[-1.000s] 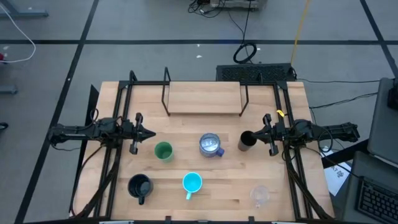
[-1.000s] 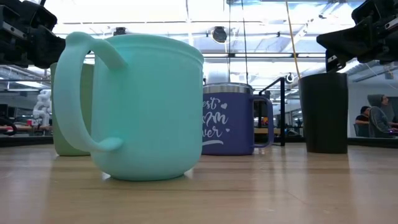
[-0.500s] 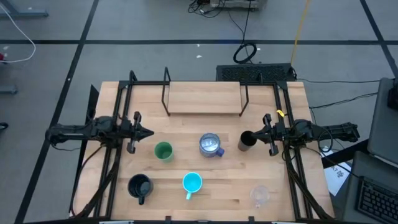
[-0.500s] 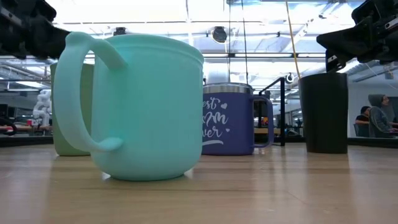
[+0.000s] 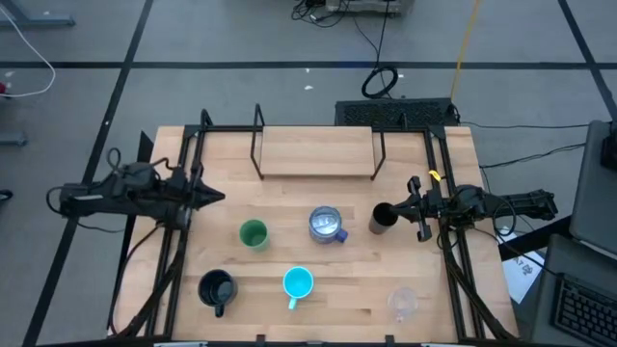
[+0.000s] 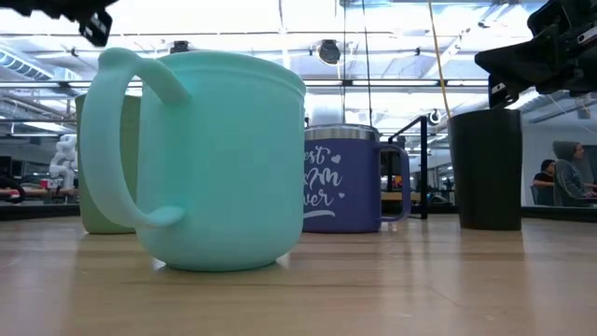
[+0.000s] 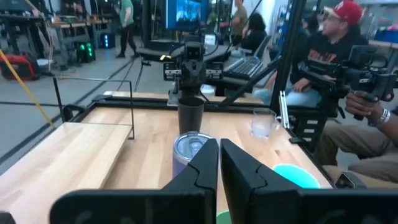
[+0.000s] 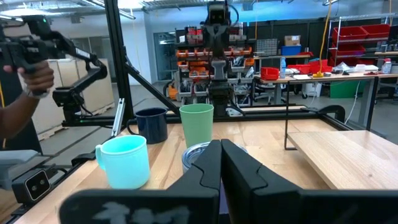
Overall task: Stack small to large cups/mugs on shelf
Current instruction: Put the black cup on the shelf
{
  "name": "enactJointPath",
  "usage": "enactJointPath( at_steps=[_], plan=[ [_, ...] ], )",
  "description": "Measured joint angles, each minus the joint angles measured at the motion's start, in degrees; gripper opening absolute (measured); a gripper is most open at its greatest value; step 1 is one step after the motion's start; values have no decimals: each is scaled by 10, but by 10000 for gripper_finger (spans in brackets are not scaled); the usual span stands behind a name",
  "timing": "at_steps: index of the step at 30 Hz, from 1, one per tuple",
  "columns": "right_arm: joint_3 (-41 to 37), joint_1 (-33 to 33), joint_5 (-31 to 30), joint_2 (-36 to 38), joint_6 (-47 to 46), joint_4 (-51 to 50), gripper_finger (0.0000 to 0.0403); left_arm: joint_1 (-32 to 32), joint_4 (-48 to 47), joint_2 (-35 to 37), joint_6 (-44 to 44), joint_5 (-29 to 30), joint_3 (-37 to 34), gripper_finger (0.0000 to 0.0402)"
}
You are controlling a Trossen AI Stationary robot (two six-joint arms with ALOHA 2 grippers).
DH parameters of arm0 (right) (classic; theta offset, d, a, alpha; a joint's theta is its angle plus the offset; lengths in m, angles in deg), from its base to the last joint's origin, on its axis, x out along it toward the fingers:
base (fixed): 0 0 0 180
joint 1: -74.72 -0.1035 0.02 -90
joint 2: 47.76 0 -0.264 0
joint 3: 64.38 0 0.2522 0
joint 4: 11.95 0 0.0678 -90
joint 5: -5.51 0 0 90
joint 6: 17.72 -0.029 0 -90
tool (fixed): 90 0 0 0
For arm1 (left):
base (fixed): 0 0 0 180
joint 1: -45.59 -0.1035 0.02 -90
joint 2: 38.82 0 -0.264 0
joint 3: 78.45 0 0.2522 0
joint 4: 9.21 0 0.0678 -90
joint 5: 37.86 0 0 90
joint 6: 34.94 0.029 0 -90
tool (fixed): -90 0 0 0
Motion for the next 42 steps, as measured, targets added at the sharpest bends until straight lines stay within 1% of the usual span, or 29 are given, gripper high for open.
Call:
enactJointPath(
  at_steps=[6, 15, 22, 26, 29, 33, 37, 42],
  plan=[
    [0, 0, 0, 0, -2, 0, 0, 0, -97, -94, 10, -8, 133, 21],
    [0, 0, 0, 0, -2, 0, 0, 0, -238, -212, 56, -16, 323, 21],
    [0, 0, 0, 0, -2, 0, 0, 0, -354, -292, 72, -16, 457, 21],
    [0, 0, 0, 0, -2, 0, 0, 0, -418, -331, 70, -16, 520, 21],
    [0, 0, 0, 0, -2, 0, 0, 0, -440, -348, 69, -11, 541, 21],
    [0, 0, -3, 0, -12, 4, 0, 0, -451, -354, 78, -10, 543, 21],
    [0, 0, -17, 0, -37, 31, 0, 0, -451, -354, 87, -9, 543, 21],
    [34, 0, -17, -12, -36, 15, 0, 0, -449, -354, 89, 21, 543, 21]
  ],
)
